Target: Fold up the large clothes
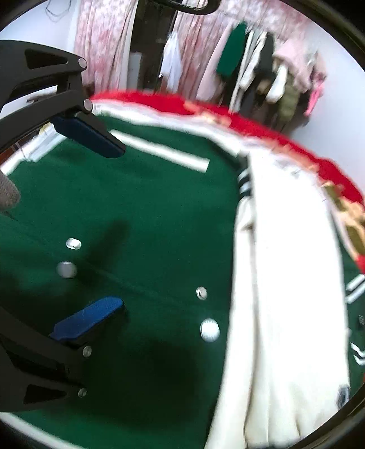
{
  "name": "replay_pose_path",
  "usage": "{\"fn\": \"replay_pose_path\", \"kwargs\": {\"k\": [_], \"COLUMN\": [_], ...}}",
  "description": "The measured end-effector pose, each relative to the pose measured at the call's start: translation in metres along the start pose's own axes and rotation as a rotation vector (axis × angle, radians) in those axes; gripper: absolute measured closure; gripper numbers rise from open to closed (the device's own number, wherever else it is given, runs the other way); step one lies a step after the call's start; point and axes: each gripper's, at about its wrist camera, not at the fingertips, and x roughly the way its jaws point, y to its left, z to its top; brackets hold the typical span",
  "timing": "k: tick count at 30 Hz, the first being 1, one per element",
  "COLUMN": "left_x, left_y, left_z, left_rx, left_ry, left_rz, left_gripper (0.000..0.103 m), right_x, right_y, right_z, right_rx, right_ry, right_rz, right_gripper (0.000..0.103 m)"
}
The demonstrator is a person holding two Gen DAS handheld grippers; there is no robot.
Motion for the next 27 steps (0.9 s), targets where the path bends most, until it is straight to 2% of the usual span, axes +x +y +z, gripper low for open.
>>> {"fn": "replay_pose_path", "kwargs": {"k": [1, 4, 6, 8, 11, 14, 16, 18, 21, 24, 27], "left_x": [-0.016, -0.067, -0.087, -0.117, -0.135, -0.144, -0.133, -0.112, -0.091, -0.083, -0.080], "left_y": [-0.002, -0.013, -0.027, -0.061, -0.111, -0.154, -0.169, -0.182, -0.177, -0.166, -0.145], "left_z": [-0.006, -0.032, -0.054, -0.089, -0.128, -0.151, -0.151, -0.146, -0.128, -0.109, -0.094], "left_rx": [0.007, 0.052, 0.117, 0.216, 0.375, 0.484, 0.501, 0.493, 0.432, 0.381, 0.302], "left_ry": [-0.013, -0.039, -0.046, -0.061, -0.073, -0.133, -0.127, -0.062, -0.043, -0.033, -0.016], "left_rz": [0.012, 0.022, 0.016, 0.009, 0.003, 0.061, 0.100, 0.121, 0.122, 0.115, 0.108], "left_gripper": [0.000, 0.000, 0.000, 0.000, 0.000, 0.000, 0.000, 0.000, 0.000, 0.000, 0.003], "right_x": [-0.010, -0.036, -0.047, -0.055, -0.060, -0.062, -0.058, -0.055, -0.052, -0.048, -0.042], "right_y": [-0.010, -0.041, -0.059, -0.079, -0.114, -0.147, -0.162, -0.174, -0.184, -0.172, -0.154], "right_z": [-0.004, -0.020, -0.032, -0.049, -0.073, -0.087, -0.088, -0.084, -0.075, -0.059, -0.032], "right_rx": [-0.011, -0.053, -0.056, -0.050, -0.012, 0.039, 0.055, 0.077, 0.081, 0.058, 0.046], "right_ry": [-0.010, -0.024, -0.018, 0.000, 0.037, 0.062, 0.076, 0.091, 0.093, 0.073, 0.051], "right_rz": [0.001, -0.039, -0.050, -0.066, -0.092, -0.106, -0.122, -0.122, -0.113, -0.106, -0.056], "right_gripper": [0.028, 0.028, 0.028, 0.028, 0.028, 0.027, 0.027, 0.027, 0.027, 0.027, 0.027]}}
